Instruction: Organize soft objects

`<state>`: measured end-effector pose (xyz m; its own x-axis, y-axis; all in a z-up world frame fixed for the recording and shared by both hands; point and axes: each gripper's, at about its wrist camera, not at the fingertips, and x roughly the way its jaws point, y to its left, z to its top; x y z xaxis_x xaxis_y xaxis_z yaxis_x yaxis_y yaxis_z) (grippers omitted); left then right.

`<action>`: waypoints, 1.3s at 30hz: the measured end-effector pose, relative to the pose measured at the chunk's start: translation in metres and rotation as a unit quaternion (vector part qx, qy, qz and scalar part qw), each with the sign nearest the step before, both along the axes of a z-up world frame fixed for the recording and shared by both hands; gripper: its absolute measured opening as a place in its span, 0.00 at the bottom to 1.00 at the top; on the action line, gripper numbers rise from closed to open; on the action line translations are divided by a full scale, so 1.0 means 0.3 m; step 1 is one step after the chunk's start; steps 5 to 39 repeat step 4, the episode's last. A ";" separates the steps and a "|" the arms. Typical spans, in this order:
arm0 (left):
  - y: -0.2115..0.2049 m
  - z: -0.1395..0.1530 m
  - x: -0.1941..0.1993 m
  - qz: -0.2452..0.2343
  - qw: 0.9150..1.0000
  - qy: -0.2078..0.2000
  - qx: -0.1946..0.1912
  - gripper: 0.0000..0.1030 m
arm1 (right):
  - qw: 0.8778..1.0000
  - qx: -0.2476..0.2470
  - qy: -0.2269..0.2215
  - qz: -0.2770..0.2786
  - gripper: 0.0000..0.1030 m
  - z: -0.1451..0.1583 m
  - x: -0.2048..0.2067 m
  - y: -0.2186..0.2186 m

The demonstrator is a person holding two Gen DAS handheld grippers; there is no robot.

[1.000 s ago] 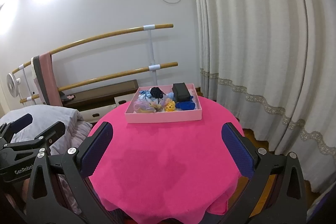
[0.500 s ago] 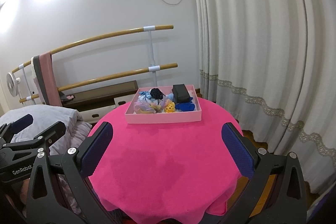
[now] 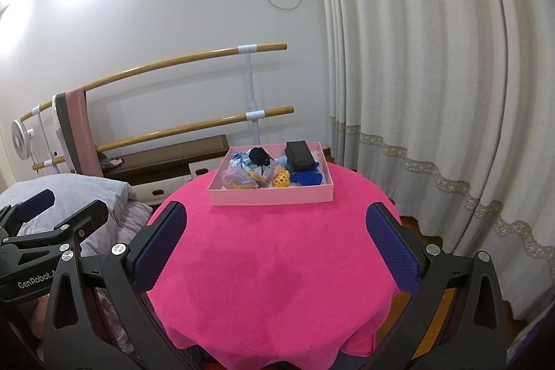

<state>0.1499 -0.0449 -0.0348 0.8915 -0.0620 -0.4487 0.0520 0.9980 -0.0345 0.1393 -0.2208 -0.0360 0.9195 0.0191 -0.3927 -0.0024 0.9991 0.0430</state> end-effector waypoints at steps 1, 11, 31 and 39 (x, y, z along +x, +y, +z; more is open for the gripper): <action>0.002 0.002 -0.001 0.000 1.000 -0.002 -0.001 1.00 | 1.000 0.000 0.000 0.000 1.00 0.000 -0.001 0.000; -0.004 -0.004 -0.008 0.000 1.000 -0.004 -0.001 1.00 | 1.000 0.000 0.000 0.001 1.00 0.000 -0.004 0.000; -0.004 -0.004 -0.008 0.000 1.000 -0.004 -0.001 1.00 | 1.000 0.000 0.000 0.001 1.00 0.000 -0.004 0.000; -0.004 -0.004 -0.008 0.000 1.000 -0.004 -0.001 1.00 | 1.000 0.000 0.000 0.001 1.00 0.000 -0.004 0.000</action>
